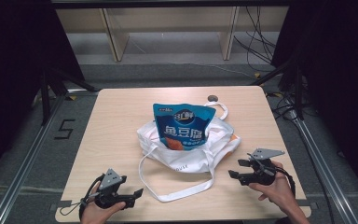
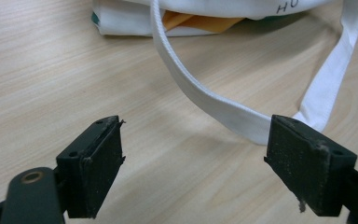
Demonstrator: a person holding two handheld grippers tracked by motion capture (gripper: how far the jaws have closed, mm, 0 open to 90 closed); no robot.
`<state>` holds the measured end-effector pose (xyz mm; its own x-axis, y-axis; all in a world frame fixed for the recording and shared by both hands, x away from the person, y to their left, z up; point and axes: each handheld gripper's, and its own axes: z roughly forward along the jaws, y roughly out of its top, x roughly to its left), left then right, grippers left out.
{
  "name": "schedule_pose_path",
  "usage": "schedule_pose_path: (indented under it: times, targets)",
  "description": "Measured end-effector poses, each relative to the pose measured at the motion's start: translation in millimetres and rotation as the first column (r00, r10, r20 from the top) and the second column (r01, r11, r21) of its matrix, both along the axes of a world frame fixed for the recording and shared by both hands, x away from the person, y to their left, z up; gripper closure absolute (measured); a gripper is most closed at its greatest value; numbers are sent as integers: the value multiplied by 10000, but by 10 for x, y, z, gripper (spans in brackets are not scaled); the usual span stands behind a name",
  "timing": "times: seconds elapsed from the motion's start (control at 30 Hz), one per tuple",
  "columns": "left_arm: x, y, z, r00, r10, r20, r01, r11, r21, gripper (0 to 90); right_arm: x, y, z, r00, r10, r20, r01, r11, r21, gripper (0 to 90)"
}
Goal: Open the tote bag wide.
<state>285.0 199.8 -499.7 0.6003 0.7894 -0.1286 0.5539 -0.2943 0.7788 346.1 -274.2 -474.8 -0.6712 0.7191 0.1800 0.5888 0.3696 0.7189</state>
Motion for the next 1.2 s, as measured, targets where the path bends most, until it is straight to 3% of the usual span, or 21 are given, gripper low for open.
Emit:
schedule_pose_path:
  times: [0.07, 0.1, 0.13, 0.17, 0.2, 0.23, 0.27, 0.3, 0.33, 0.4, 0.43, 0.5, 0.53, 0.63, 0.8, 1.0, 1.07, 1.1, 1.13, 1.17, 1.2]
  targets:
    - [-18, 8, 1, 9999, -106, -47, 106, 9998, 171, 169, -20, -22, -24, 9995, 3, 324, 2, 9999, -160, 354]
    - [-32, -26, -21, 9998, 165, -84, -167, 9994, -305, 164, -56, -28, -20, 9999, 94, -60, -94, 10000, 2, 339]
    - [-25, 10, -13, 9999, -134, 38, 134, 9997, 199, 163, -75, -31, -32, 10000, 7, -28, -7, 10000, -81, 330]
    - [-31, -10, -27, 10000, 64, 61, -64, 9999, -94, 163, -74, -46, -53, 9998, 87, 195, -83, 9997, -214, 329]
    - [-33, 12, -22, 9999, 14, -154, -12, 9999, 144, 163, -96, -44, -67, 9998, 88, 192, -84, 9997, -230, 327]
    - [-26, 15, -28, 10000, -3, 24, 3, 9999, 121, 163, -103, -57, -82, 9994, 279, 182, -274, 9993, -247, 319]
    - [-25, 4, -40, 9999, 90, 48, -90, 9999, -89, 162, -125, -64, -90, 9996, 184, 234, -171, 9984, -530, 317]
    - [-34, -5, -48, 9997, 228, -41, -229, 9995, -218, 161, -151, -61, -103, 9995, 189, 266, -175, 9986, -495, 317]
    - [-30, 22, -41, 9999, 39, -123, -37, 9999, 109, 159, -159, -83, -107, 9986, 353, 406, -325, 9971, -683, 315]
    - [-26, 16, -50, 9999, -89, -77, 91, 9997, 239, 159, -191, -94, -121, 9979, 442, 472, -402, 9958, -817, 309]
    - [-31, 6, -58, 9999, -29, -148, 32, 9998, 202, 159, -238, -76, -130, 9992, 231, 317, -210, 9976, -653, 304]
    - [-22, 1, -61, 9999, -87, -82, 91, 9989, 454, 159, -255, -107, -133, 9980, 445, 451, -409, 9961, -782, 294]
    - [-22, -9, -67, 9999, -86, -89, 89, 9994, 332, 159, -269, -117, -137, 9977, 452, 501, -413, 9962, -763, 292]
    - [-19, 1, -66, 9997, -225, -105, 230, 9985, 490, 159, -341, -117, -153, 9995, 228, 195, -219, 9986, -484, 280]
    - [-12, -7, -65, 9998, -193, 48, 191, 9985, 504, 159, -379, -121, -171, 9954, 637, 713, -573, 9944, -883, 277]
    - [-2, -17, -75, 9999, -17, 134, 10, 9988, 493, 159, -383, -112, -178, 9963, 631, 586, -576, 9941, -919, 277]
    - [-1, 0, -63, 9998, -208, 69, 203, 9977, 641, 159, -380, -117, -185, 9964, 614, 590, -556, 9939, -953, 277]
    - [1, -3, -68, 9998, -166, 96, 160, 9982, 579, 159, -373, -121, -186, 9966, 618, 546, -564, 9938, -955, 277]
    - [-1, -33, -87, 9998, 97, 173, -100, 9998, 156, 159, -387, -112, -186, 9982, 468, 388, -433, 9954, -856, 277]
    - [2, -4, -75, 10000, -77, -36, 79, 9988, 491, 159, -380, -115, -191, 9978, 501, 432, -462, 9951, -869, 277]
    - [3, 0, -71, 10000, -59, -16, 59, 9985, 542, 159, -365, -130, -190, 9966, 611, 555, -554, 9934, -1001, 276]
